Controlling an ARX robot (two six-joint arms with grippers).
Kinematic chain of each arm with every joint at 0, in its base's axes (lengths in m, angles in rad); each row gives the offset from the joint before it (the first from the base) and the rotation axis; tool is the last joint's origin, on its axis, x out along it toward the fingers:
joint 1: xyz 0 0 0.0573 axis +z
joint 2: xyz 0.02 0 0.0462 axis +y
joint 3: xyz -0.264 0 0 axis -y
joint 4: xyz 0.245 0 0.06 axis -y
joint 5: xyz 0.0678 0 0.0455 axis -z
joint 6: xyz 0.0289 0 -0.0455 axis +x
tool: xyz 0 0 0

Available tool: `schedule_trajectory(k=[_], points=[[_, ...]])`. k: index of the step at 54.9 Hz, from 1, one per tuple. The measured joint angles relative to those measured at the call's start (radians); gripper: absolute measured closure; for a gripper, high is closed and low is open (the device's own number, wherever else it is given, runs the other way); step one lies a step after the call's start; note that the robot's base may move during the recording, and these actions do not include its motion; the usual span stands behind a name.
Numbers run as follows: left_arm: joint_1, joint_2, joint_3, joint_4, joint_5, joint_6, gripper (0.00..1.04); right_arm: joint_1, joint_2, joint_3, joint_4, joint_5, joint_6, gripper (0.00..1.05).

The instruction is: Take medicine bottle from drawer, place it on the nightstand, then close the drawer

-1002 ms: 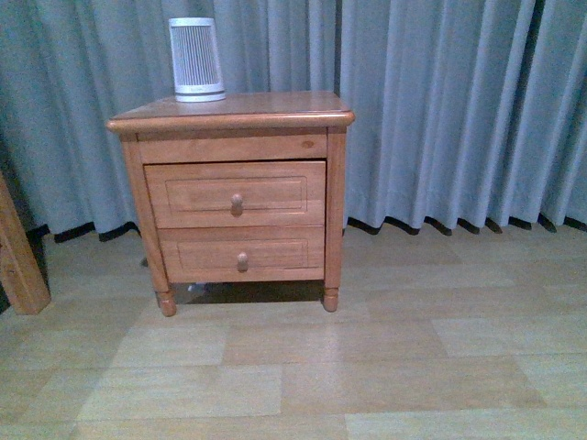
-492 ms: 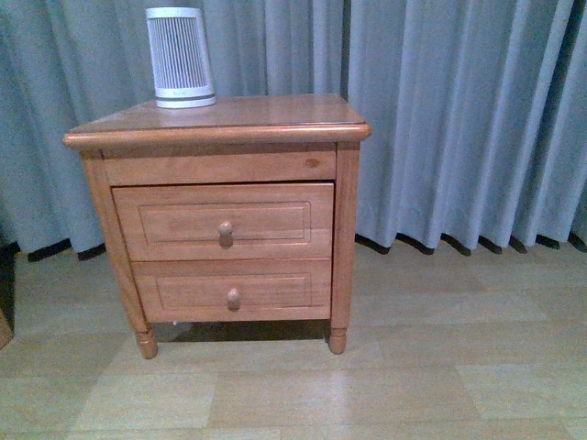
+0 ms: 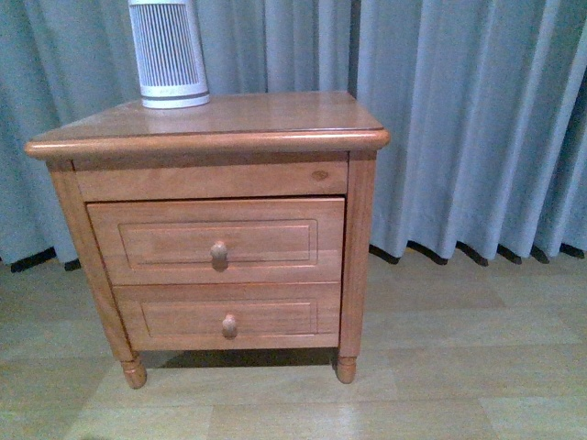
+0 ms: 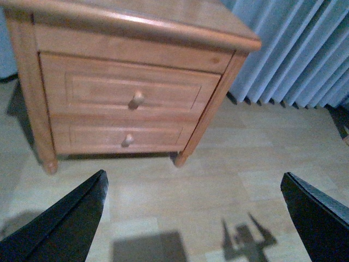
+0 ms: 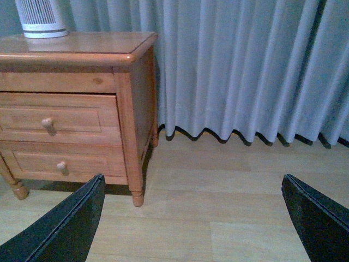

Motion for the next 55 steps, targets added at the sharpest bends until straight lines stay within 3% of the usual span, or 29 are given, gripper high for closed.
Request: schedule_trajectory(k=[11, 19, 34, 55], points=[[-0.087, 0.482, 0.170, 0.302, -0.072, 0.005, 0.06, 0.000, 0.000, 0.000, 0.000, 0.000, 0.000, 0.07], [-0.121, 0.779, 0.291, 0.404, -0.145, 0.011, 0.06, 0.000, 0.000, 0.000, 0.000, 0.000, 0.000, 0.07], [-0.146, 1.193, 0.597, 0.426, -0.278, 0.016, 0.06, 0.000, 0.000, 0.000, 0.000, 0.000, 0.000, 0.07], [-0.179, 1.465, 0.887, 0.374, -0.348, 0.016, 0.06, 0.000, 0.000, 0.000, 0.000, 0.000, 0.000, 0.07]])
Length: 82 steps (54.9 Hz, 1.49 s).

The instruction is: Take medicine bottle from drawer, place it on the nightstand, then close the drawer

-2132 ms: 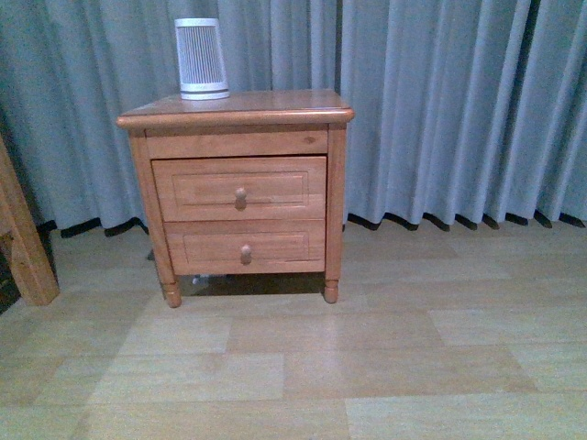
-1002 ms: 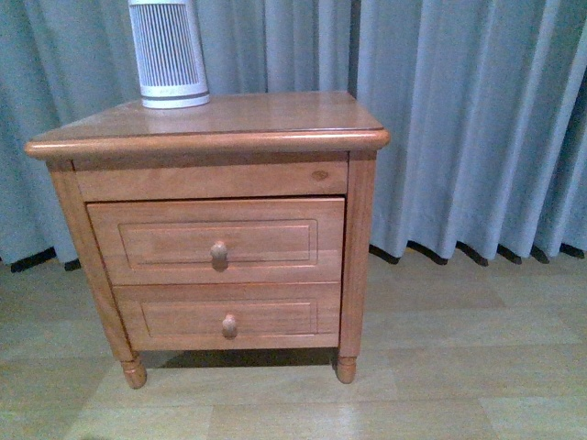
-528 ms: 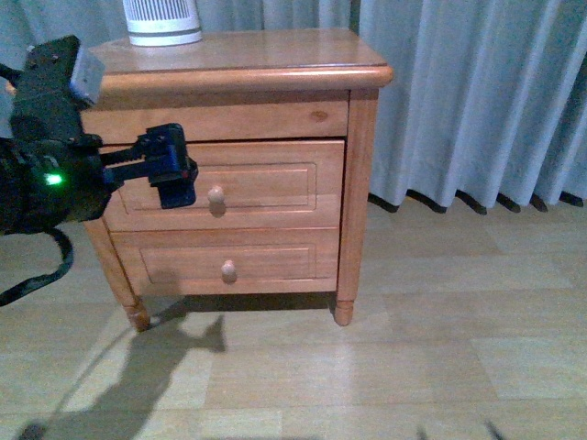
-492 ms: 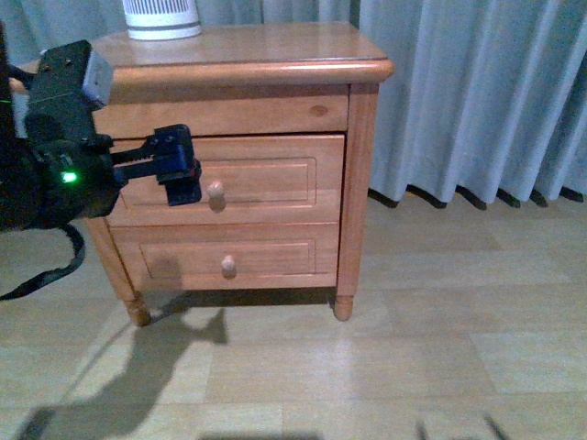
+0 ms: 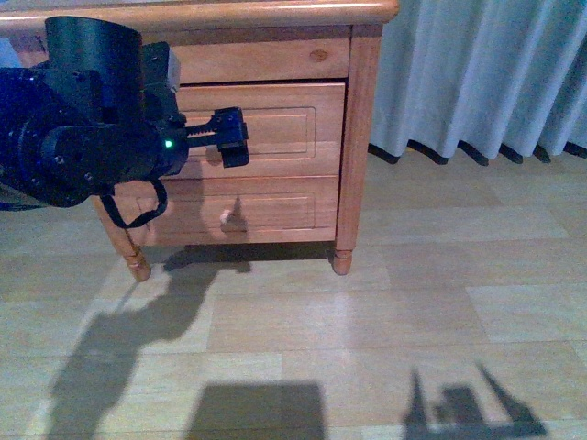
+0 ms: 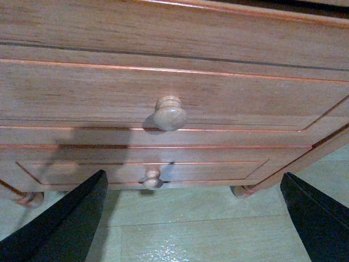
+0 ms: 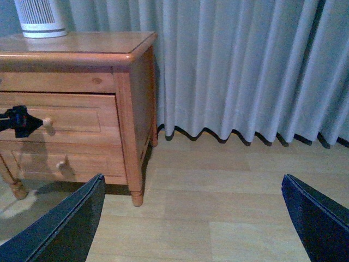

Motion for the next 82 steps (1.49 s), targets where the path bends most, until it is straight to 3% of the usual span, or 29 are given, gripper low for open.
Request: schedule_trajectory(k=[28, 78, 82], points=[[-0.018, 0.161, 0.245, -0.069, -0.032, 0.011, 0.06, 0.000, 0.000, 0.000, 0.000, 0.000, 0.000, 0.07], [-0.004, 0.303, 0.408, -0.108, -0.068, 0.042, 0.06, 0.000, 0.000, 0.000, 0.000, 0.000, 0.000, 0.07], [-0.003, 0.307, 0.411, -0.108, -0.078, 0.042, 0.14, 0.000, 0.000, 0.000, 0.000, 0.000, 0.000, 0.07]])
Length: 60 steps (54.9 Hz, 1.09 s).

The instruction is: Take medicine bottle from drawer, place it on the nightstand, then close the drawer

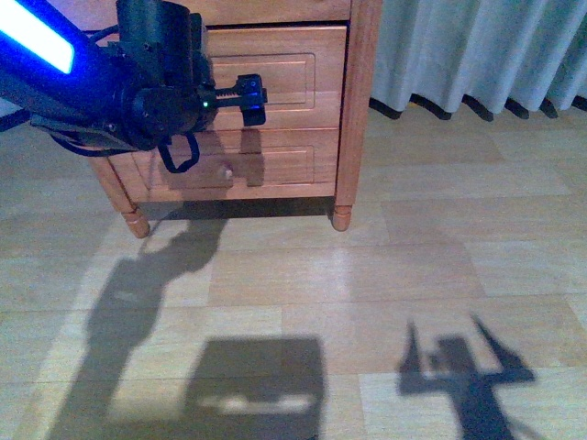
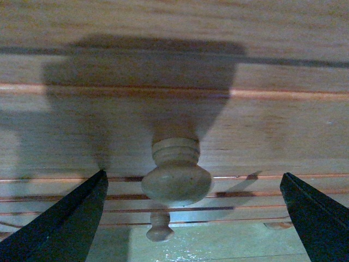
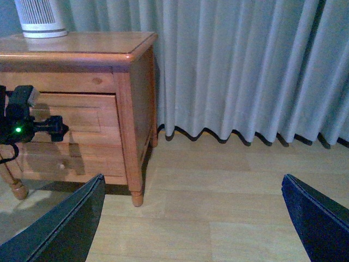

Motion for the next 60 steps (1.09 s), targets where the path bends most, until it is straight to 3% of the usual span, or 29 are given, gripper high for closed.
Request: schedule_trajectory(k=[19, 27, 43, 52, 60], points=[[0.023, 0.000, 0.000, 0.011, 0.012, 0.006, 0.66, 0.000, 0.000, 0.000, 0.000, 0.000, 0.000, 0.07], [0.023, 0.000, -0.003, 0.016, 0.017, 0.006, 0.60, 0.000, 0.000, 0.000, 0.000, 0.000, 0.000, 0.07], [0.015, -0.021, -0.030, 0.043, 0.034, 0.006, 0.13, 0.000, 0.000, 0.000, 0.000, 0.000, 0.000, 0.07], [0.013, -0.027, -0.031, 0.043, 0.030, 0.005, 0.14, 0.000, 0.000, 0.000, 0.000, 0.000, 0.000, 0.07], [0.013, -0.027, -0.031, 0.043, 0.016, 0.011, 0.34, 0.000, 0.000, 0.000, 0.000, 0.000, 0.000, 0.07]])
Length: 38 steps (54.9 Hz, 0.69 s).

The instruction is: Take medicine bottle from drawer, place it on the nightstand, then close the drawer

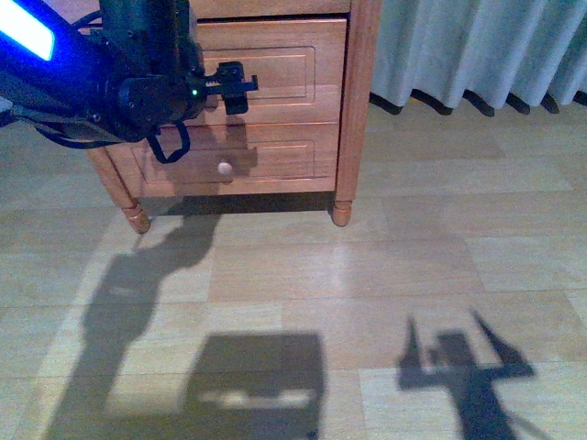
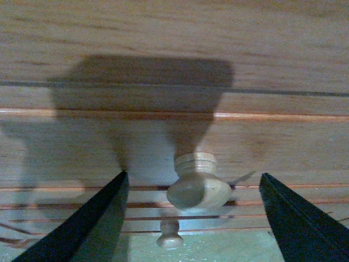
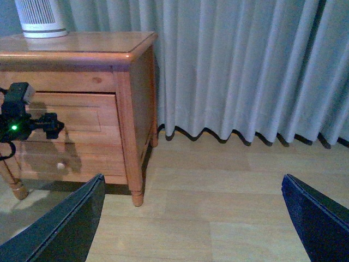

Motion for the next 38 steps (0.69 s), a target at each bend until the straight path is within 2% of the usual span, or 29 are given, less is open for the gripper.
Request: schedule_trajectory(k=[8, 12, 15, 25, 38], points=[[0.005, 0.000, 0.000, 0.000, -0.006, 0.006, 0.55, 0.000, 0.000, 0.000, 0.000, 0.000, 0.000, 0.07], [0.003, -0.007, -0.008, 0.008, 0.002, 0.015, 0.71, 0.000, 0.000, 0.000, 0.000, 0.000, 0.000, 0.07], [0.003, -0.018, -0.023, 0.018, 0.001, 0.018, 0.77, 0.000, 0.000, 0.000, 0.000, 0.000, 0.000, 0.07], [0.002, -0.066, -0.130, 0.077, 0.008, 0.019, 0.78, 0.000, 0.000, 0.000, 0.000, 0.000, 0.000, 0.07], [-0.011, -0.203, -0.428, 0.215, 0.011, 0.003, 0.79, 0.000, 0.000, 0.000, 0.000, 0.000, 0.000, 0.07]])
